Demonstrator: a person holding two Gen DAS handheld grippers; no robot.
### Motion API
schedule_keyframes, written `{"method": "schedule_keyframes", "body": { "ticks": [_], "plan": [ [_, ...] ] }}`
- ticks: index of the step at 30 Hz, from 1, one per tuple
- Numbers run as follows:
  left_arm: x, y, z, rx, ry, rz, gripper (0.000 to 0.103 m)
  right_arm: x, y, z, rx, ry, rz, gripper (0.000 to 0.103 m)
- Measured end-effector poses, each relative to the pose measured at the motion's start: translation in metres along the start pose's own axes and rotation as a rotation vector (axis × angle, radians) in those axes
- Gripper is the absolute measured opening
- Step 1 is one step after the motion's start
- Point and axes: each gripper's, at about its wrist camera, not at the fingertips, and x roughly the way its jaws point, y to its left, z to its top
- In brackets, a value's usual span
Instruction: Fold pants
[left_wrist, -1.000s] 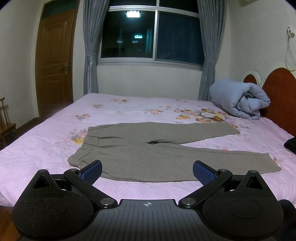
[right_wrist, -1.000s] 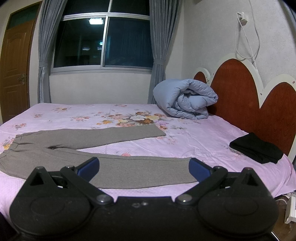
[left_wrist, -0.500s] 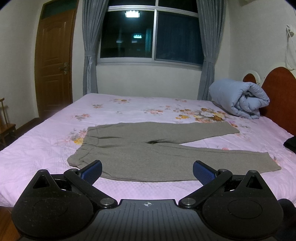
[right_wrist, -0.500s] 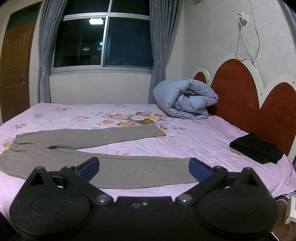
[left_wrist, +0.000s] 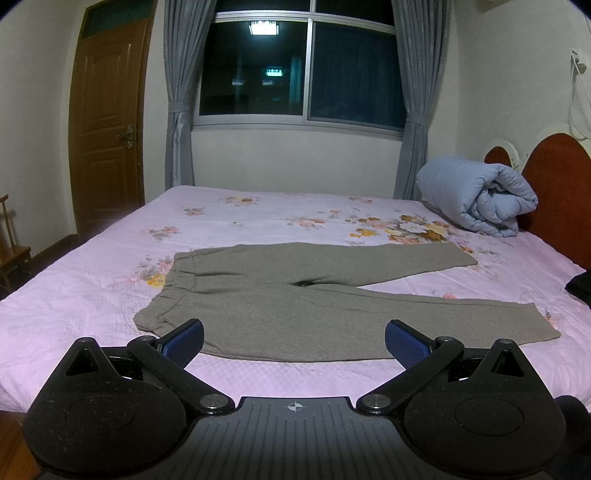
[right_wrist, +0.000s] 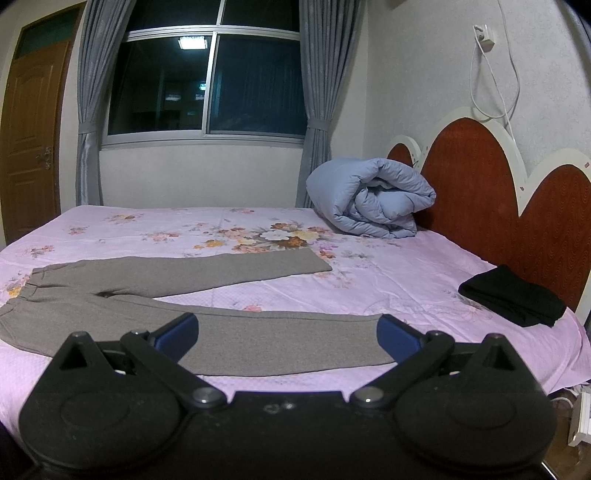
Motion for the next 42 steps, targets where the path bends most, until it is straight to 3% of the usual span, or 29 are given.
{"method": "schedule_keyframes", "body": {
  "ticks": [32, 42],
  "plan": [
    [-0.003, -0.001, 0.001, 0.009, 0.014, -0.012, 0.103, 0.003, 0.005, 0.003, -0.001, 0.003, 0.000, 0.097],
    [0.027, 0.032, 0.011, -0.054, 0.064, 0.099, 0.103, 0.024, -0.003, 0.011, 0.020, -0.001, 0.004, 0.097]
  ]
}}
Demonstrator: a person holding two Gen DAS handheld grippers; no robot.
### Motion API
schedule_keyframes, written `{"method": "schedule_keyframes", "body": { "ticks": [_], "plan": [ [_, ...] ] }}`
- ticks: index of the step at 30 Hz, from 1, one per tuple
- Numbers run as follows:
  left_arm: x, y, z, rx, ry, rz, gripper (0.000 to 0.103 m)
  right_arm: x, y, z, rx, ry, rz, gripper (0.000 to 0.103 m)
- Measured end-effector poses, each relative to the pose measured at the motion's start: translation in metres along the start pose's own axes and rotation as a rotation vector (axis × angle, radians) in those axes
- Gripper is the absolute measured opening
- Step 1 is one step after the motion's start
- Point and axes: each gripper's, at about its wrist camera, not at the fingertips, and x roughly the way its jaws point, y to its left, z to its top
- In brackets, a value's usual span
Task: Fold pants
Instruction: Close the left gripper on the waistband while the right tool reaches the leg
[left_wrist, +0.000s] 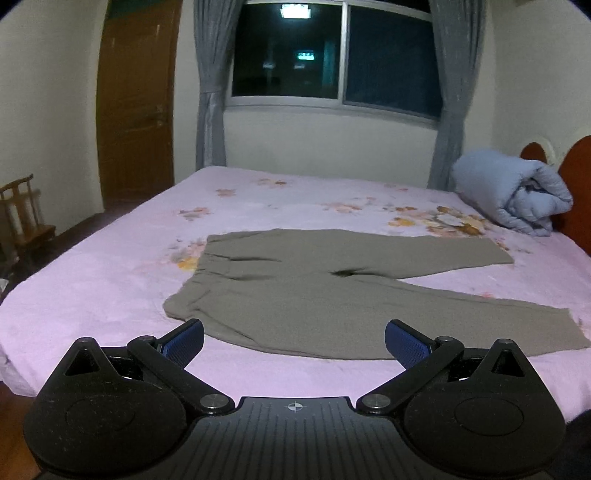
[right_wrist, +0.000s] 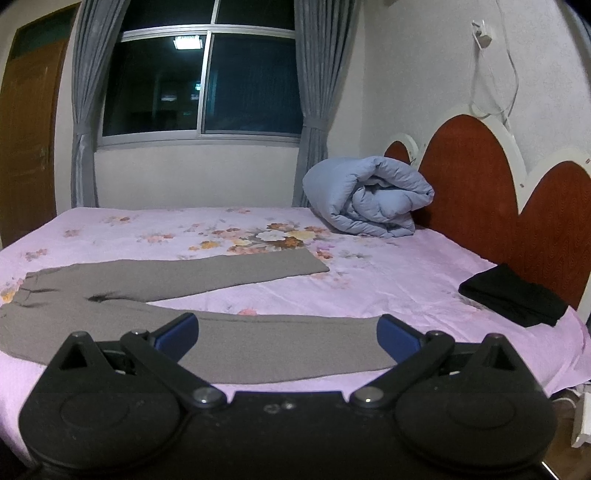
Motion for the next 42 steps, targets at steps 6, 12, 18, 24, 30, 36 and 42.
{"method": "schedule_keyframes", "body": {
  "ticks": [6, 12, 18, 24, 30, 36, 42],
  "plan": [
    [0.024, 0.005, 0.012, 0.006, 0.016, -0.002, 0.103, 0.019, 0.008, 0.015, -0.011, -0.018, 0.029, 0.097],
    [0.049, 0.006, 0.030, 0.024, -0.017, 0.017, 0.103, 0.041, 0.020, 0.029, -0.022, -0.034, 0.076, 0.097],
    [0.093, 0.029, 0.059, 0.048, -0.023, 0.066, 0.103, 0.071, 0.031, 0.042, -0.029, -0.026, 0.132, 0.097],
    [0.159, 0.059, 0.087, 0.063, 0.021, 0.099, 0.103, 0.107, 0.052, 0.053, -0.048, -0.022, 0.144, 0.097],
    [0.240, 0.085, 0.098, 0.098, 0.084, 0.105, 0.103, 0.161, 0.079, 0.059, -0.072, 0.013, 0.132, 0.097],
    [0.333, 0.117, 0.099, 0.060, 0.135, 0.095, 0.103, 0.213, 0.113, 0.060, -0.109, 0.049, 0.126, 0.097],
    [0.419, 0.145, 0.100, 0.008, 0.190, 0.088, 0.103, 0.259, 0.153, 0.058, -0.179, 0.070, 0.143, 0.097]
  ]
}}
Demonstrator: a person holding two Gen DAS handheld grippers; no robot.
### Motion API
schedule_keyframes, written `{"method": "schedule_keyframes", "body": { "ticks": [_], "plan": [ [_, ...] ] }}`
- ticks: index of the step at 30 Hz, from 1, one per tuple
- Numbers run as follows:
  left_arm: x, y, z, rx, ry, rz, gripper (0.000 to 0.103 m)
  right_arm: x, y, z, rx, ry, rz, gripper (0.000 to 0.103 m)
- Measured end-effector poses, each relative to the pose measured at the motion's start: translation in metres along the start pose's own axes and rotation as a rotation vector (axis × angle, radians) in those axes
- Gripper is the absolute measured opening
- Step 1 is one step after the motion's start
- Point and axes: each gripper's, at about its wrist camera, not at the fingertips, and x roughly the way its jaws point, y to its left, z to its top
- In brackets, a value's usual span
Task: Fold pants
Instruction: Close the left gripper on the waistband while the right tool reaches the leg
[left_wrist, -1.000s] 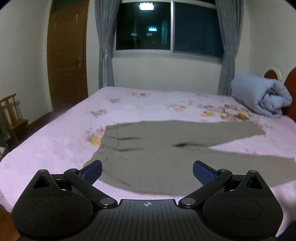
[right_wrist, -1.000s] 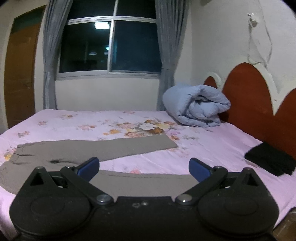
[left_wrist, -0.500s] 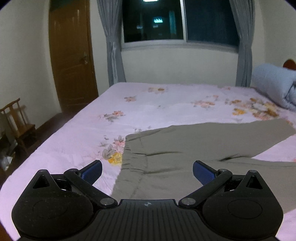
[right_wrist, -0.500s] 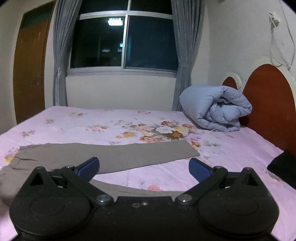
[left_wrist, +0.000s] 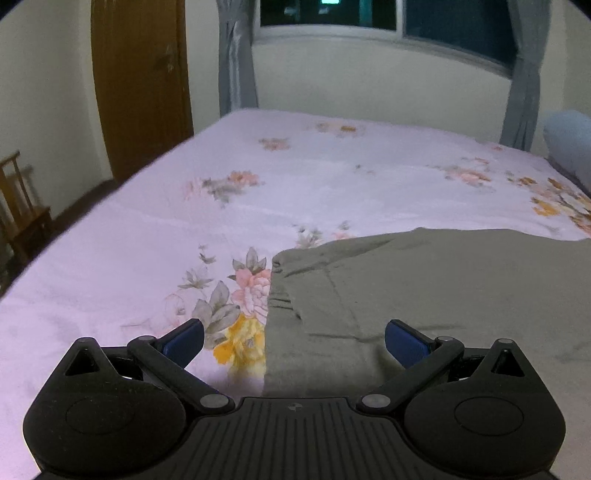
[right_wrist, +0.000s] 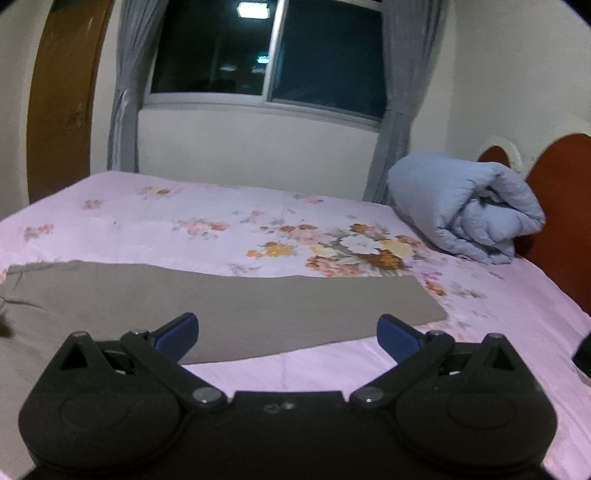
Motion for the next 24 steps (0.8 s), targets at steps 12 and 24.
{"method": "schedule_keyframes", "body": {
  "ticks": [12, 24],
  "plan": [
    [0.099, 0.019, 0.014, -0.014, 0.081, -0.115, 0.103, 0.066, 0.023, 0.020, -0.038, -0.019, 0.011, 0.097],
    [0.157, 0.026, 0.017, -0.044, 0.174, -0.261, 0.103, 0.082, 0.029, 0.017, -0.049, 0.000, 0.019, 0.097]
  ]
}}
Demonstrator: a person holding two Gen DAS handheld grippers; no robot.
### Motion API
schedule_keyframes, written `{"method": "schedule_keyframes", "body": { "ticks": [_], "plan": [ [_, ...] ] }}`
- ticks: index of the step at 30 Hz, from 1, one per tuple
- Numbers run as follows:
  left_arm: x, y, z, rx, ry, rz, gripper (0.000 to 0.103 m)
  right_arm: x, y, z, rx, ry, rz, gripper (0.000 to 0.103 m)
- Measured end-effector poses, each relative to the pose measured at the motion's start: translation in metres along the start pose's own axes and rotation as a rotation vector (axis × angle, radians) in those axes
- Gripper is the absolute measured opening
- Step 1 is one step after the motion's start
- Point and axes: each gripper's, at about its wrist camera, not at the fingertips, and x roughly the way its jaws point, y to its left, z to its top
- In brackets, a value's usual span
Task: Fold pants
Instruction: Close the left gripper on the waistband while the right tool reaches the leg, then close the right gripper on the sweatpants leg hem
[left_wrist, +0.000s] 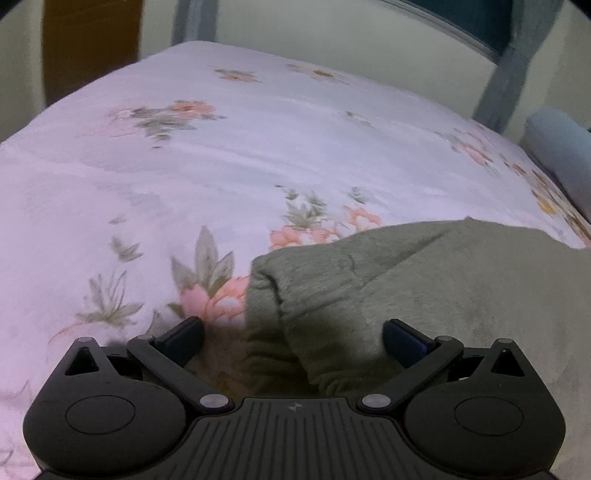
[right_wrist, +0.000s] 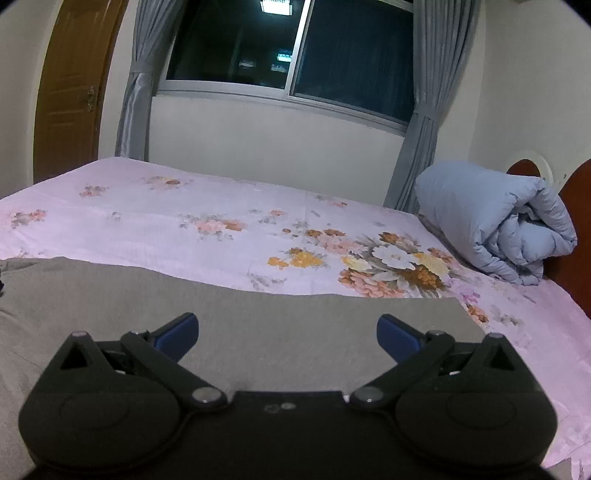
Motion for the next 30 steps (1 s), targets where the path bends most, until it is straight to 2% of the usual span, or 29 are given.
{"method": "schedule_keyframes", "body": {
  "ticks": [1, 3, 4, 5, 8, 9, 13, 18, 22, 25, 28, 30],
  "plan": [
    [0.001, -0.001, 0.001, 0.008, 0.006, -0.010, 0.103, 0.000, 0.001, 0.000, 0.000, 0.000, 0.001, 0.097],
    [0.000, -0.001, 0.004, 0.021, 0.013, -0.027, 0.091, 0.001, 0.001, -0.002, 0.004, 0.001, 0.004, 0.097],
    [-0.003, -0.002, 0.006, 0.027, 0.007, -0.049, 0.070, 0.003, 0.001, -0.003, 0.008, 0.005, 0.006, 0.097],
    [-0.007, -0.004, 0.008, 0.024, 0.004, -0.073, 0.063, 0.004, 0.002, -0.003, 0.008, 0.008, 0.005, 0.097],
    [-0.015, -0.004, 0.010, 0.021, 0.000, -0.099, 0.045, 0.008, 0.002, -0.005, 0.011, 0.017, 0.006, 0.097],
    [-0.019, -0.003, 0.011, 0.009, -0.007, -0.111, 0.043, 0.008, 0.002, -0.004, 0.012, 0.017, 0.009, 0.097],
    [-0.037, -0.002, 0.008, -0.018, -0.050, -0.130, 0.022, 0.012, 0.000, -0.004, 0.003, 0.016, 0.042, 0.097],
    [-0.059, 0.001, 0.006, -0.046, -0.100, -0.134, 0.021, 0.043, -0.007, 0.004, -0.022, 0.037, 0.112, 0.097],
    [-0.065, -0.008, 0.011, -0.044, -0.105, -0.109, 0.021, 0.095, -0.019, 0.020, -0.024, 0.072, 0.196, 0.097],
    [-0.067, -0.013, 0.012, -0.018, -0.101, -0.085, 0.021, 0.133, -0.020, 0.031, -0.068, 0.107, 0.288, 0.087],
    [-0.068, -0.009, 0.013, -0.020, -0.093, -0.082, 0.022, 0.172, -0.014, 0.038, -0.136, 0.161, 0.382, 0.071],
    [-0.066, -0.009, 0.013, -0.005, -0.082, -0.072, 0.022, 0.194, -0.008, 0.039, -0.205, 0.193, 0.428, 0.067]
  ]
}}
